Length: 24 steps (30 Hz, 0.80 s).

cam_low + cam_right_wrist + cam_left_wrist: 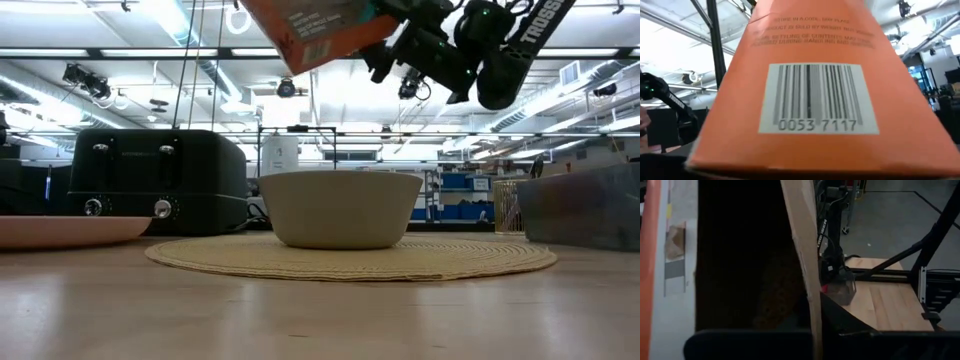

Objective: Arrange a breakfast setting
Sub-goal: Pour the cereal from the cereal box into the gray bowl

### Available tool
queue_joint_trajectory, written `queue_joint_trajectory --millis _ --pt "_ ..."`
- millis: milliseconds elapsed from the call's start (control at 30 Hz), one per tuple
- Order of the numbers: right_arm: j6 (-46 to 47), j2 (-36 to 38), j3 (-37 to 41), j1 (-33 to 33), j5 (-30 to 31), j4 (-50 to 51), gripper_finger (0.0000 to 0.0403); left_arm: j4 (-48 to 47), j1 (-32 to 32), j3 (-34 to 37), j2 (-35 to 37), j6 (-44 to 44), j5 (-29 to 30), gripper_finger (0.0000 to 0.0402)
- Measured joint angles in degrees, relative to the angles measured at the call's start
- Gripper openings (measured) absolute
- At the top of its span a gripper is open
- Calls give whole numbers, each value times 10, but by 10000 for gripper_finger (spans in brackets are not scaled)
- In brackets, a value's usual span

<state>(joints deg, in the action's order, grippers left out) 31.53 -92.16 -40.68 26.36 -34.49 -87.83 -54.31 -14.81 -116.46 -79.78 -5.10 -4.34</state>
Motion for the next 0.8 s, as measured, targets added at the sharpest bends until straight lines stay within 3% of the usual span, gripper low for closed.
queue_joint_trajectory --millis 467,600,800 --pt "-12 0 -5 0 2 1 317 1 0 0 -1 34 18 14" --pt "-1 0 -6 5 -11 -1 316 3 0 0 -1 66 22 48" --pt "10 0 -6 13 -45 -6 313 17 0 1 17 121 22 131"
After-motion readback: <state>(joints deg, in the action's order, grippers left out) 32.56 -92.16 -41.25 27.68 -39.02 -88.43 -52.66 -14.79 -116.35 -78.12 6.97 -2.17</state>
